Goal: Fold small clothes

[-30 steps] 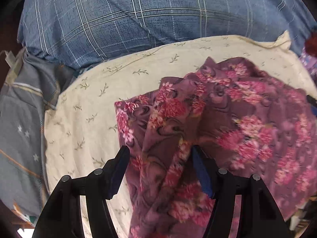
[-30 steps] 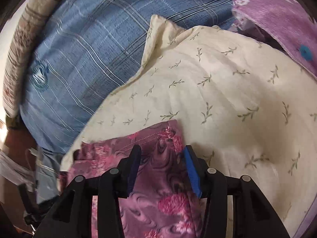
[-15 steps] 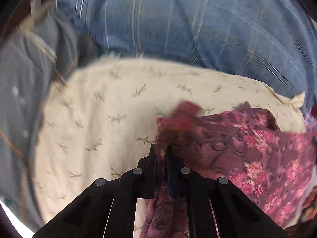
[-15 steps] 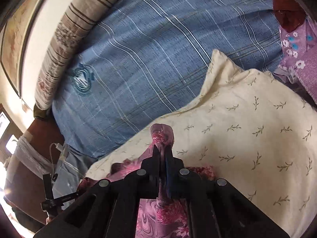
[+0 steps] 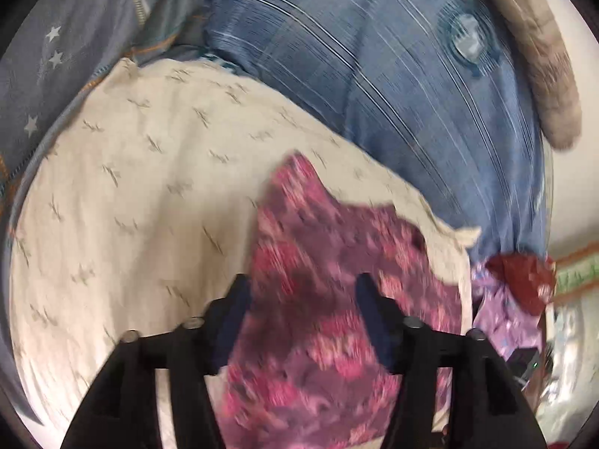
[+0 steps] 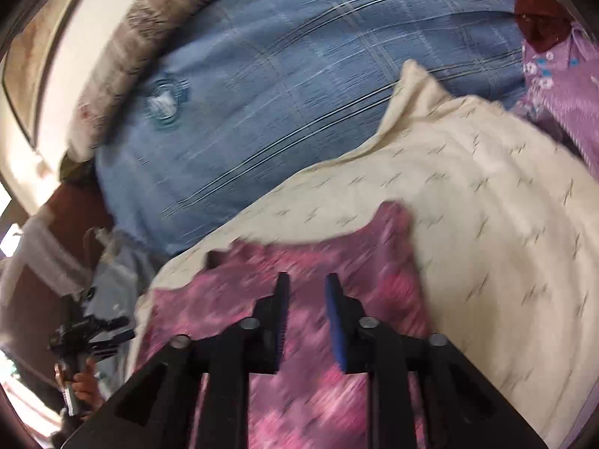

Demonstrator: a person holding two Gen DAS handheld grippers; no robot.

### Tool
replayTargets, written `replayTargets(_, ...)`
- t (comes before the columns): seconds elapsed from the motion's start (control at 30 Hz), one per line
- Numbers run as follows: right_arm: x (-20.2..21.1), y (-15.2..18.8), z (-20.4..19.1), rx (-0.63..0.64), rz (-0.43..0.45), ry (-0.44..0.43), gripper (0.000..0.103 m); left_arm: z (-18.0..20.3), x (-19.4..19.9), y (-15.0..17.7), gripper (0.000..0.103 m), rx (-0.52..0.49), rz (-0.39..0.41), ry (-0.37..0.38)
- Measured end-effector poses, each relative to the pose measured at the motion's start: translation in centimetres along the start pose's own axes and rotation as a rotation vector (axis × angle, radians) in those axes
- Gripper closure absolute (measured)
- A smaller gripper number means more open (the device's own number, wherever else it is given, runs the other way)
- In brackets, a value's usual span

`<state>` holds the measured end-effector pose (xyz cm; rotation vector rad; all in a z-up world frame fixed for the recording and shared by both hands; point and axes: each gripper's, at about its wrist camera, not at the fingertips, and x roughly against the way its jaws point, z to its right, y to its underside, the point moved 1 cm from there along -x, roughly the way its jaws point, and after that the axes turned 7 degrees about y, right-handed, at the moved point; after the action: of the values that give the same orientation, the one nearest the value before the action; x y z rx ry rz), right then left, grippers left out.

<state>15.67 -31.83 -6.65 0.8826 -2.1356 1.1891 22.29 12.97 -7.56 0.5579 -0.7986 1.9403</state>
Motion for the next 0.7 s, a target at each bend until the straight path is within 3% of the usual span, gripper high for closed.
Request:
replayTargets(0.1, -1.0, 3.8, 0.4, -0.018, -0.064, 0.028, 0.068, -0.2, -2.6, 2.5, 0.043, -0.051, -0.046, -0.154)
replayTargets(0.13, -1.7, 4.5, 1.0, -0.032, -0.094, 0.064, 0.070, -0.7, -3.8, 2.9, 0.051, -0.042, -0.086, -0.202)
replayTargets(0.17, -2.4, 5.3, 1.8, -0.052, -0.127, 0.081, 0.070, -1.2, -4.5, 3.3, 0.053, -0.036, -0.100, -0.225)
replayTargets(0.23, -1.4, 5.4, 1.7, -0.064, -0.103, 0.084, 0.071, -0.5, -3.1, 3.6, 0.054, -0.043, -0.077, -0.209)
replayTargets(0.3, 0.2, 5.1, 0.7, -0.045, -0.091, 0.067, 0.068, 0.3, -1.5, 4.1, 0.054, -0.035, -0.070, -0.139)
replayTargets(0.4, 2.8, 5.7, -1.2, 0.014, -0.036, 0.031, 0.061, 1.7, 1.1, 5.6, 0.039, -0.052, 0.000, -0.090)
replayTargets(0.47, 3.8, 6.8, -2.0, 0.039, -0.006, 0.041, 0.057, 3.1, 1.3, 7.7, 0.037, -0.102, 0.004, -0.069)
replayTargets(0.53, 3.9, 7.9, -2.0, 0.050, 0.003, 0.077, 0.056, 3.8, 1.1, 9.9, 0.036, -0.151, -0.012, -0.089)
replayTargets(0.63, 1.6, 8.9, -0.9, 0.055, -0.061, 0.218, 0.056, 3.2, -1.3, 11.6, 0.035, -0.159, -0.074, -0.163)
replayTargets(0.67, 0.6, 9.2, -0.1, 0.038, -0.097, 0.241, 0.056, 2.2, -2.6, 12.0, 0.035, -0.136, -0.107, -0.181)
replayTargets(0.7, 0.1, 9.6, 0.4, 0.011, -0.114, 0.227, 0.055, 2.1, -2.6, 12.1, 0.034, -0.137, -0.086, -0.176)
